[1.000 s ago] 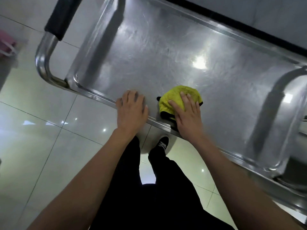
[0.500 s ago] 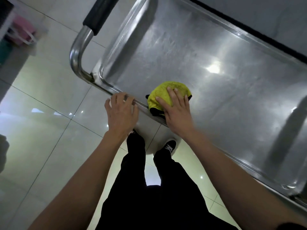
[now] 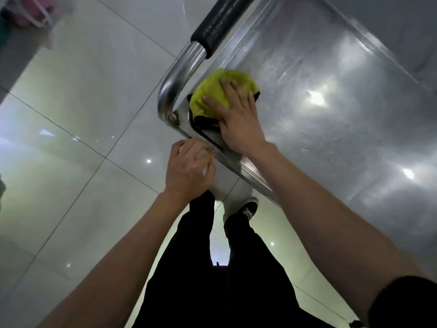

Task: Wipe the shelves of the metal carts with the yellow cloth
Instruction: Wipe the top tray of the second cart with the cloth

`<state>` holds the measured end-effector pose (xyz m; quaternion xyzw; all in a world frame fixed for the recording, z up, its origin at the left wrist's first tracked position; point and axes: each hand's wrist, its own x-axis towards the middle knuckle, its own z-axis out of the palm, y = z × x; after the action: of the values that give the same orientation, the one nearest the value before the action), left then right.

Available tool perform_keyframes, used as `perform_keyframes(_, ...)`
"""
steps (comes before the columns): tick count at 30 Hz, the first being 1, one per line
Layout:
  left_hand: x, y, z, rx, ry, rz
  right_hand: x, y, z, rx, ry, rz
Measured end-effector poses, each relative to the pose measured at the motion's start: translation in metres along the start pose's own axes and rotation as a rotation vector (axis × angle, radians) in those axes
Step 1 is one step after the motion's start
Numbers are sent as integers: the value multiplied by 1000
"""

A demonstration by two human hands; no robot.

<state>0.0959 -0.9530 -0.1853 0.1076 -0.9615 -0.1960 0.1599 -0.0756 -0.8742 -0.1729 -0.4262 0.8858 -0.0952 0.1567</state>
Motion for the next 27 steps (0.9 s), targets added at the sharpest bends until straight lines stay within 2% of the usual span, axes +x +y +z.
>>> perform_keyframes(4, 7, -11, -5, -17, -54, -5, 21, -5, -3, 18, -10, -2)
perform_keyframes(11, 8, -15, -6, 24, -63, 15, 9, -1, 3, 64, 7, -65)
perform_keyframes(22, -5, 19, -8, 131, -86, -172, -103, 34, 10, 118, -38, -95)
perform_keyframes(27, 4, 47, -4, 239, -159, -302, -173, 73, 11, 166, -32, -24)
